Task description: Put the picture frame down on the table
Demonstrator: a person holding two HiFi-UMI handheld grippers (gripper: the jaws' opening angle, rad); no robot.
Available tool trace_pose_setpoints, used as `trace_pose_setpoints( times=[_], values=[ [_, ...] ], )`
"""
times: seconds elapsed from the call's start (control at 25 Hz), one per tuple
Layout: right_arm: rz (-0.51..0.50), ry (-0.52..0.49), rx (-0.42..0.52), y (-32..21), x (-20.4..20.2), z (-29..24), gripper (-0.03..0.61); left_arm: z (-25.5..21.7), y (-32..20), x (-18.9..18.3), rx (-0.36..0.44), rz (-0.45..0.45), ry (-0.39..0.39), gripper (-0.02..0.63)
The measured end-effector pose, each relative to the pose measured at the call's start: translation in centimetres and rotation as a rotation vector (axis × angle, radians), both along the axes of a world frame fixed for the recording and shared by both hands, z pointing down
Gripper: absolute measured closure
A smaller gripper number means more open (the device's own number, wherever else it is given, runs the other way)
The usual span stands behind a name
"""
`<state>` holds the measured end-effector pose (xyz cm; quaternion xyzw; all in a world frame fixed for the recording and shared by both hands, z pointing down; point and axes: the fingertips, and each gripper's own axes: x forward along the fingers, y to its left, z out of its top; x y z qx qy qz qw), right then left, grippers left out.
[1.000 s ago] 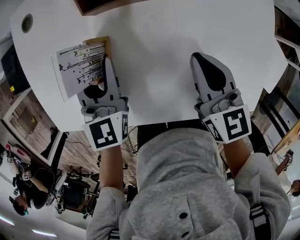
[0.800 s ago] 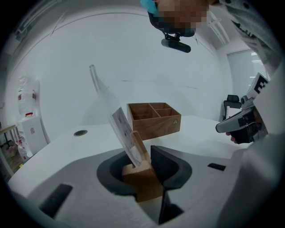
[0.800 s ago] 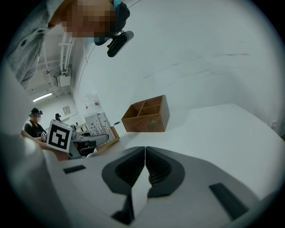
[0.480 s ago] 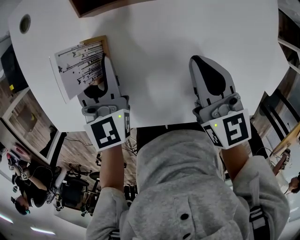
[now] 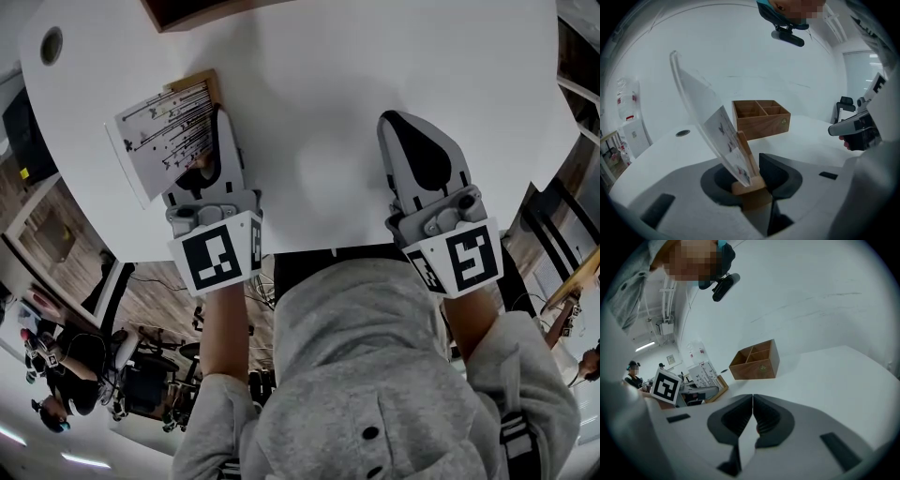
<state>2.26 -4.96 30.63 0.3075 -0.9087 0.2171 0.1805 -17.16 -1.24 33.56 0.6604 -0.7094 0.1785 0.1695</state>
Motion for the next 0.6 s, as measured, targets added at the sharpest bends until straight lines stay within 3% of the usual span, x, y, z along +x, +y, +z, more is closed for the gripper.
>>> trace_pose_setpoints(
  times=[0.44, 0.6],
  values=[
    [0.002, -0.005, -0.004, 0.1, -0.9, -0.1, 0.552, 0.0, -0.3, 0.1, 0.005, 0.045, 0.026, 0.430],
    [0.000, -0.007, 0.001, 0.1, -0.7, -0.7, 0.552, -0.6, -0.6, 1.1, 0.018, 0.077, 0.044, 0.348]
  ],
)
